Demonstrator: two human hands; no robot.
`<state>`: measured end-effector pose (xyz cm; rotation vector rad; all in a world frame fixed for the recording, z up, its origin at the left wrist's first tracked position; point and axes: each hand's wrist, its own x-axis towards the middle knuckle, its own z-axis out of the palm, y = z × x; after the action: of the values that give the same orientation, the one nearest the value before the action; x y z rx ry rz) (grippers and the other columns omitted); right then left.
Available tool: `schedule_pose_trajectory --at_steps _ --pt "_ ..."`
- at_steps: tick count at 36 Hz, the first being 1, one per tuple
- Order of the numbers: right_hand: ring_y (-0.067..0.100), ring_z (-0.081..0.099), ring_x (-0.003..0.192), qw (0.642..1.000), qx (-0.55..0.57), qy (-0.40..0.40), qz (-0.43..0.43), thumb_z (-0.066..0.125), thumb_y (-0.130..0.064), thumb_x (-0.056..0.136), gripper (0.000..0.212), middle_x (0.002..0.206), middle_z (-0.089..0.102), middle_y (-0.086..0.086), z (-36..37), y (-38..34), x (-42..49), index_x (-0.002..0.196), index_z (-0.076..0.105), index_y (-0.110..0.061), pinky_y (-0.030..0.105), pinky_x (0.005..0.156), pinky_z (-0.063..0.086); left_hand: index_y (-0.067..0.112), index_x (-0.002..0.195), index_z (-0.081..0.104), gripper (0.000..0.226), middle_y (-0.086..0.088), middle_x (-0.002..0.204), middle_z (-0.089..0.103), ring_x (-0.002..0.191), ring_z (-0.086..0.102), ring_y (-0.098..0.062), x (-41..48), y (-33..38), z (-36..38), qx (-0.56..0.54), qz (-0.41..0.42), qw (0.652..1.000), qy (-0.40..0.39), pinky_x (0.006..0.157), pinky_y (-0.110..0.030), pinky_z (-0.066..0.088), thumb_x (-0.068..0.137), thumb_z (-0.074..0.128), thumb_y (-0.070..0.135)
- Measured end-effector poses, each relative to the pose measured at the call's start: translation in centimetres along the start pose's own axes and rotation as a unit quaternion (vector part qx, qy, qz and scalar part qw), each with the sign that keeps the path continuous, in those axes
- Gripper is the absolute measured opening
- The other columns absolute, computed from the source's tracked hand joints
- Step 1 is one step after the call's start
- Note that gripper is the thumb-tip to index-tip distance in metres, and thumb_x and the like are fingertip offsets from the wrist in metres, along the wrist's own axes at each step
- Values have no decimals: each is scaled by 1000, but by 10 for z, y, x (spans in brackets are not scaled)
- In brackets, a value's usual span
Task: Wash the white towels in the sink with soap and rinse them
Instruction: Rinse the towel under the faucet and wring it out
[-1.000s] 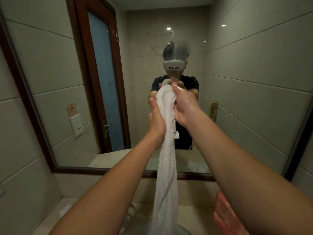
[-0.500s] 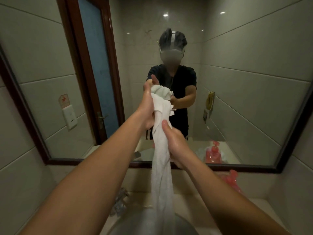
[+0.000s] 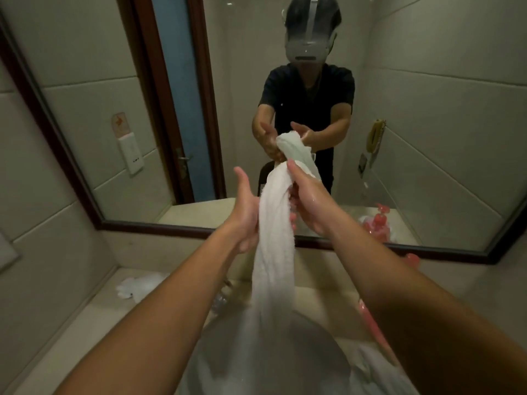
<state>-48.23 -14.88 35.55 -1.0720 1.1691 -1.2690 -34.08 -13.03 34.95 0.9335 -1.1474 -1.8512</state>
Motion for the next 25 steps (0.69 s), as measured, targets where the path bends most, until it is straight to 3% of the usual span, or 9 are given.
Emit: schedule_pose_trajectory --at_steps 2,3,5,7,11,15,17,21,25 --pt "8 59 57 999 -19 -20 19 38 -75 102 69 62 63 -7 -5 19 -7 109 64 -12 25 60 47 -2 124 74 138 -31 121 73 107 72 -40 1 7 -5 -17 -8 1000 -5 99 -50 56 76 -5 100" --pt "12 63 65 999 -17 -32 30 33 -77 101 74 68 67 -4 -4 27 -13 106 66 -12 29 67 52 -4 133 67 139 -31 123 72 112 73 -40 2 11 -6 -22 -11 1000 -11 102 -51 56 76 -4 100" --pt "26 74 105 998 31 -47 37 37 -78 100 78 110 78 10 -3 48 -21 132 66 -13 45 97 59 -6 144 55 140 -29 128 71 119 71 -42 6 15 -7 -33 -16 999 -18 109 -53 52 75 0 103" --pt "35 66 129 994 77 -69 46 49 -79 91 87 140 67 19 -2 58 -32 153 53 -17 57 114 49 -6 144 54 138 -28 129 71 120 71 -41 11 15 -7 -23 -22 999 -10 109 -52 52 75 4 103" --pt "23 67 129 994 18 -101 24 50 -71 93 79 141 68 9 -5 56 -39 153 54 -20 50 119 45 -1 128 65 134 -26 119 72 109 71 -36 23 13 -13 95 -37 993 52 86 -42 58 73 4 105" --pt "31 64 133 991 84 -100 17 49 -67 101 76 141 68 16 -7 44 -33 153 54 -12 55 121 41 10 92 69 123 -18 90 72 87 68 -32 20 6 -22 272 -36 957 94 88 -39 56 69 -5 105" --pt "33 64 133 990 102 -96 12 51 -69 99 79 140 68 18 -3 40 -29 152 54 -11 57 121 40 14 98 75 119 -5 94 81 94 75 -25 10 -1 -20 297 -34 949 101 85 -39 57 75 -7 97" --pt "28 63 135 997 22 -72 15 63 -87 77 104 144 66 11 9 33 -27 154 54 -17 55 121 41 33 131 70 106 -7 105 81 101 77 -27 2 -13 -19 286 -16 950 123 89 -48 62 85 -6 92" --pt "24 57 138 990 -141 -20 -2 35 -108 64 121 148 63 4 10 30 -24 150 59 -25 54 121 39 33 123 74 104 -4 99 82 99 78 -24 2 -18 -22 297 -6 947 120 91 -47 62 88 -6 89"
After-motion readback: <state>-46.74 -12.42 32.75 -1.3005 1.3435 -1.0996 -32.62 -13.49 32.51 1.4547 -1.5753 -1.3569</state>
